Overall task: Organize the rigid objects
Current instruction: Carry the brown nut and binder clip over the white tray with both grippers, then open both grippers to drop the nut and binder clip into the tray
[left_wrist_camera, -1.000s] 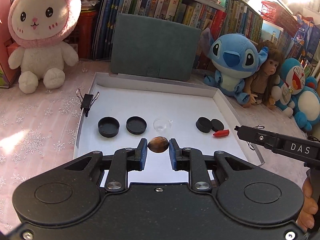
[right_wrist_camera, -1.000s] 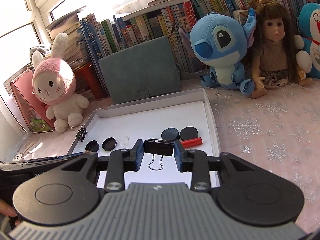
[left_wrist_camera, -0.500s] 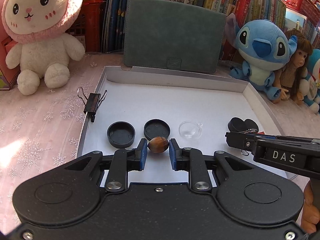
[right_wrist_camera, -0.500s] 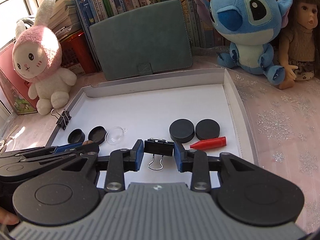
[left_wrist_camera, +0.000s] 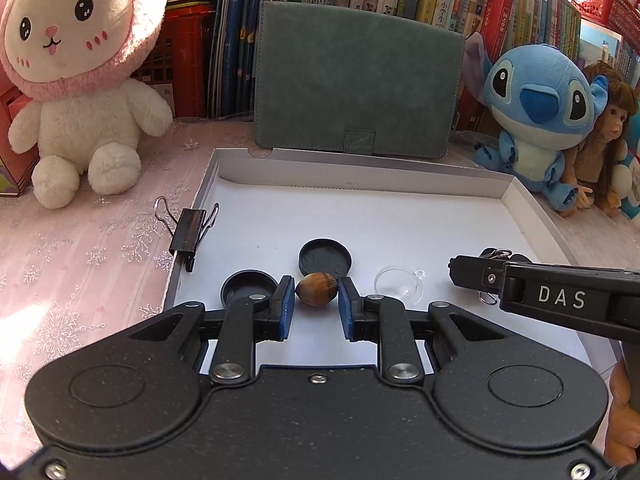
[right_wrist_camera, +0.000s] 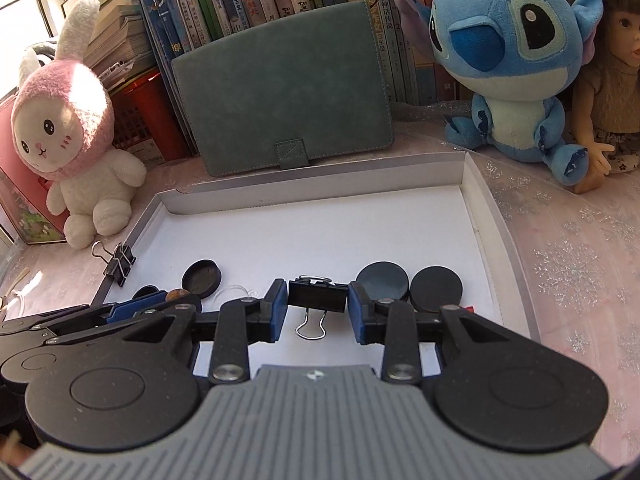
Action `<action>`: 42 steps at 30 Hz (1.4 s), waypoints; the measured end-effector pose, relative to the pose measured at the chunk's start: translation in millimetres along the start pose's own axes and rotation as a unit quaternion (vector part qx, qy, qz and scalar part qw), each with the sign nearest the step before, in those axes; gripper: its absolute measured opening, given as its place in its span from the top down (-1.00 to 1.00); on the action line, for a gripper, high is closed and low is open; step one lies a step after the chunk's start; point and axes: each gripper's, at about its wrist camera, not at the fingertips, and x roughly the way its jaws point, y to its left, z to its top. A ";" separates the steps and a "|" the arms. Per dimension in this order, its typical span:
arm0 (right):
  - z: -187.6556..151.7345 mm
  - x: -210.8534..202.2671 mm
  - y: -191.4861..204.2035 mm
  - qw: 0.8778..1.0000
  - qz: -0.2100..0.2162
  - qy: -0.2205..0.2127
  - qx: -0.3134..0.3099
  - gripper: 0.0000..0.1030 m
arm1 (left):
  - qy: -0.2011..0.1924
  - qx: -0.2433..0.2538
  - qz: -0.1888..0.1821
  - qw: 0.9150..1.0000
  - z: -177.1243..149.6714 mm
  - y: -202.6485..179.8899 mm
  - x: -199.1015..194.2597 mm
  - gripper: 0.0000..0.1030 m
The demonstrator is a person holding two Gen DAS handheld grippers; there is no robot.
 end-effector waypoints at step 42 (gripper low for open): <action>-33.6 -64.6 2.1 0.996 0.012 -0.055 -0.066 -0.59 | -0.060 0.039 -0.008 0.997 -25.1 -1.8 -75.7 -0.56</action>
